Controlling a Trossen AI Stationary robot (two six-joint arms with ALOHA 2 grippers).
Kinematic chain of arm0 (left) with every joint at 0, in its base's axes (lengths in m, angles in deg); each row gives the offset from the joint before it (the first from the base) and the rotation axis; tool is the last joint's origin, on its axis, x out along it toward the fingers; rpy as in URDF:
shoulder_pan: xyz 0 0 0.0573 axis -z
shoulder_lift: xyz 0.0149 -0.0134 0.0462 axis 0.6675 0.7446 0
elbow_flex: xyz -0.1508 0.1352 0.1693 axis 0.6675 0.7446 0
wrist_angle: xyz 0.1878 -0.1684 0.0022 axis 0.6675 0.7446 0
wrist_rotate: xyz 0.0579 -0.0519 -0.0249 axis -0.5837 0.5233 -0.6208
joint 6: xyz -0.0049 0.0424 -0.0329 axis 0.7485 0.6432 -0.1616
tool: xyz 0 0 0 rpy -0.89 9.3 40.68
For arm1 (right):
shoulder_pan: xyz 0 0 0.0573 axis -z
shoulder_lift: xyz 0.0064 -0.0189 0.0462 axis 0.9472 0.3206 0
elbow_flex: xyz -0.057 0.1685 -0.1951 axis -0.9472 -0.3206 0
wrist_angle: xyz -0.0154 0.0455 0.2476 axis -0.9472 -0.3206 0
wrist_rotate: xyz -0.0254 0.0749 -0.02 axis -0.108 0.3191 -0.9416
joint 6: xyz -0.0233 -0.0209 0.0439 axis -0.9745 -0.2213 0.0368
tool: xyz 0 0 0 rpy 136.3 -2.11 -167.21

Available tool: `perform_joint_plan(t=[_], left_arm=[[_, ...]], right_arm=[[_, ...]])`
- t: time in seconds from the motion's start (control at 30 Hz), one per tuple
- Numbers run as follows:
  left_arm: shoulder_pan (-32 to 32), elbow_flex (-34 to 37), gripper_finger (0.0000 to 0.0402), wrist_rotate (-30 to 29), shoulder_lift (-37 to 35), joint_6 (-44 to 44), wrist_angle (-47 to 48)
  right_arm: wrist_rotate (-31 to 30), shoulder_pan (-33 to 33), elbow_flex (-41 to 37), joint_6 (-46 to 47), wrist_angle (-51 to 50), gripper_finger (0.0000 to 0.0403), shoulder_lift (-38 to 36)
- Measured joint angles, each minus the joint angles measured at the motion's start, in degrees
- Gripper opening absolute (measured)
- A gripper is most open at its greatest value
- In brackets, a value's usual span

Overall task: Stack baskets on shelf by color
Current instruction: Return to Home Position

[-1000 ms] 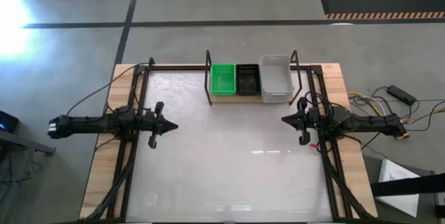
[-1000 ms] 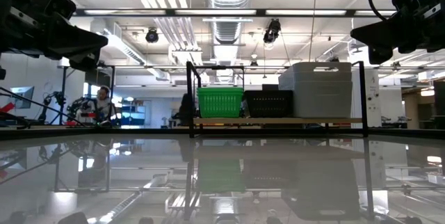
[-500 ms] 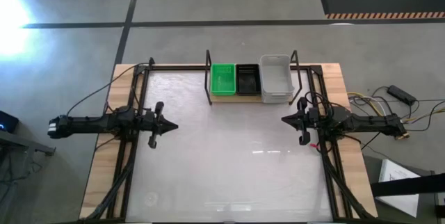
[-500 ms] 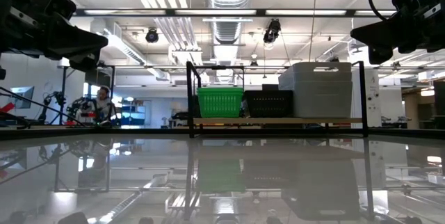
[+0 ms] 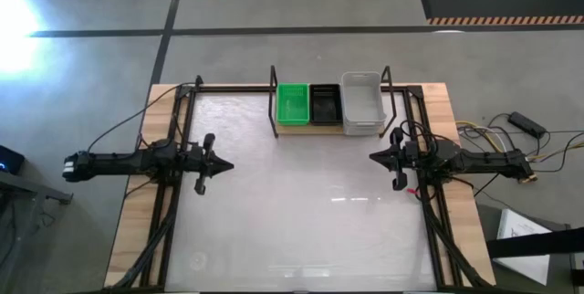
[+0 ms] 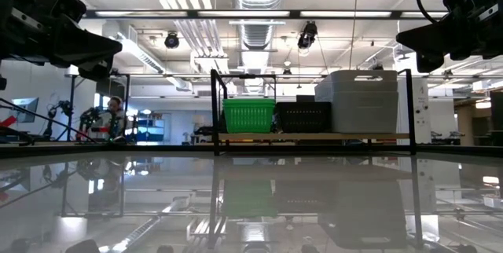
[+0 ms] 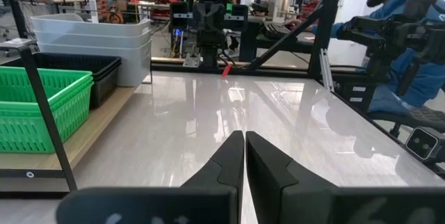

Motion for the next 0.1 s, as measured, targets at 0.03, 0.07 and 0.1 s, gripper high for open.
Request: perform_joint_plan(t=[0.03, 0.07, 0.1], left_arm=[[0.00, 0.00, 0.0000, -0.02, 0.00, 0.01, 0.00], [0.00, 0.00, 0.0000, -0.02, 0.00, 0.01, 0.00], [0.00, 0.00, 0.0000, -0.02, 0.00, 0.00, -0.02]], right_arm=[[0.00, 0.00, 0.00, 0.00, 0.01, 0.0009, 0.00], [-0.02, 0.00, 0.00, 0.00, 0.02, 0.0009, 0.00], [-0.02, 0.00, 0.00, 0.00, 0.02, 0.0009, 0.00]])
